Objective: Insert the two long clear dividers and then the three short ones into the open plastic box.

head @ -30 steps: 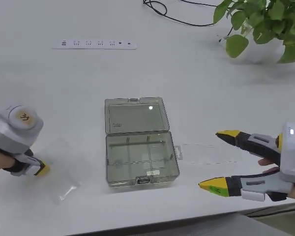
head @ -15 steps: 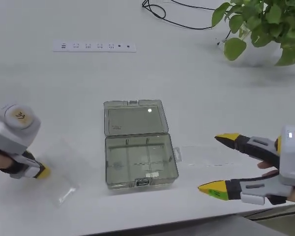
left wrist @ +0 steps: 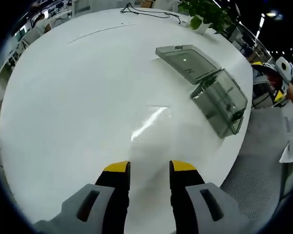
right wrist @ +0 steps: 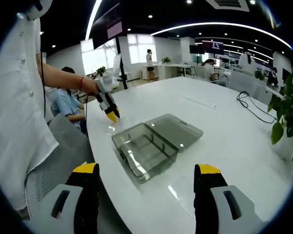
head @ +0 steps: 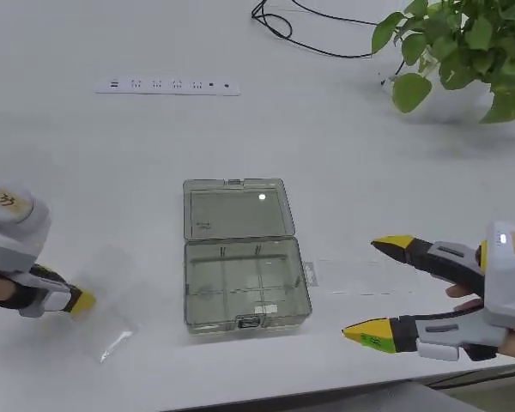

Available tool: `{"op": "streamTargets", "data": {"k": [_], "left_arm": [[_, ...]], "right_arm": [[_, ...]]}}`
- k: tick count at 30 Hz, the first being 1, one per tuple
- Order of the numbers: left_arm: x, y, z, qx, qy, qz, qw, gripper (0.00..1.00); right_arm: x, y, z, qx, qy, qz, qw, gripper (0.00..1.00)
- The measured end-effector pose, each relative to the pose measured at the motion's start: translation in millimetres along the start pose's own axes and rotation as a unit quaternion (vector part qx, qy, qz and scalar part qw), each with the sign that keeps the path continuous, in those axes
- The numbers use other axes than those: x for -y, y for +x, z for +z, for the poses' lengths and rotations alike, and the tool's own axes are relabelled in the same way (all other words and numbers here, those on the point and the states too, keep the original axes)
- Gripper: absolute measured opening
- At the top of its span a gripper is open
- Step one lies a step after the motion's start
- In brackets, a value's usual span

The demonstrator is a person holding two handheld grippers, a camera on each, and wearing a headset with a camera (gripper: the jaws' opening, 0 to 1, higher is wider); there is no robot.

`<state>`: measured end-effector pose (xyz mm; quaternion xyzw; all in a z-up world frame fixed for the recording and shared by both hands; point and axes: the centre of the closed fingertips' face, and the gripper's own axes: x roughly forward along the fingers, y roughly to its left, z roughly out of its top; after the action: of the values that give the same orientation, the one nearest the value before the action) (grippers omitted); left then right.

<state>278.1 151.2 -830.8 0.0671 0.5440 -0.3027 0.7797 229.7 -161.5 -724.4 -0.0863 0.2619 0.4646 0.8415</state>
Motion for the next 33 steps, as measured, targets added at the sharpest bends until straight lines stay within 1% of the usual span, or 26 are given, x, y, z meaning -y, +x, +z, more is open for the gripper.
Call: {"op": "streamTargets", "data": {"k": [2,5,6,9,11,14,15,17,18,19,22,24,26,28,29,31,32,33], "left_arm": [[2.9,-2.0,1.8,0.01,-0.011,-0.006,0.9999,0.3],[9.7,-7.3,9.0,0.038,-0.035,-0.018,0.9985,0.3],[11.2,-9.0,10.8,0.044,-0.04,-0.021,0.998,0.3],[19.5,-15.3,19.8,0.074,-0.059,-0.036,0.9949,0.3],[24.6,-18.6,23.7,0.084,-0.065,-0.044,0.9933,0.3],[35.4,-25.4,34.5,0.112,-0.073,-0.059,0.9893,0.3],[36.8,-26.4,35.9,0.115,-0.075,-0.061,0.9886,0.3],[43.7,-31.0,44.0,0.134,-0.082,-0.072,0.9849,0.3],[48.3,-34.2,49.3,0.147,-0.085,-0.078,0.9823,0.3],[51.5,-36.2,52.1,0.153,-0.09,-0.083,0.9806,0.3],[62.2,-42.6,62.4,0.176,-0.089,-0.096,0.9757,0.3],[72.0,-47.9,70.5,0.193,-0.094,-0.108,0.9707,0.3],[79.5,-51.5,76.0,0.205,-0.094,-0.116,0.9673,0.3],[89.0,-56.0,82.6,0.221,-0.096,-0.127,0.9622,0.3],[95.0,-58.0,85.6,0.228,-0.097,-0.135,0.9595,0.3],[102.1,-60.2,88.9,0.236,-0.098,-0.141,0.9566,0.3],[107.5,-61.4,91.1,0.241,-0.1,-0.145,0.9544,0.3],[111.7,-62.0,92.2,0.244,-0.099,-0.149,0.9532,0.3]], "right_arm": [[1.2,0.6,-0.3,0.001,0.001,0.001,1.0,0.8],[1.3,2.2,2.1,0.002,-0.002,0.002,1.0,0.8],[1.3,2.7,3.4,0.003,-0.002,0.003,1.0,0.8],[2.0,4.2,9.9,0.011,-0.001,0.003,0.9999,0.78],[3.1,4.5,12.2,0.017,0.002,0.003,0.9999,0.77],[1.6,5.4,20.0,0.023,0.009,0.001,0.9997,0.75],[1.2,5.7,22.5,0.026,0.01,0.001,0.9996,0.74],[-2.5,7.0,32.3,0.033,0.014,0.0,0.9994,0.73],[-3.2,6.7,34.2,0.039,0.014,0.001,0.9992,0.72],[-3.9,7.4,38.8,0.045,0.017,0.001,0.9988,0.71],[-7.3,10.7,52.4,0.058,0.023,-0.003,0.9981,0.69],[-9.2,13.4,62.8,0.071,0.031,-0.005,0.997,0.67],[-13.3,16.9,73.9,0.083,0.041,-0.005,0.9957,0.67],[-19.9,19.8,83.0,0.092,0.047,0.003,0.9946,0.63],[-22.5,21.8,87.6,0.093,0.049,0.002,0.9944,0.6],[-27.1,24.3,95.3,0.1,0.051,0.004,0.9937,0.58],[-28.0,25.6,98.4,0.101,0.055,0.002,0.9933,0.57],[-27.6,27.3,101.8,0.102,0.074,-0.004,0.9921,0.56]]}}
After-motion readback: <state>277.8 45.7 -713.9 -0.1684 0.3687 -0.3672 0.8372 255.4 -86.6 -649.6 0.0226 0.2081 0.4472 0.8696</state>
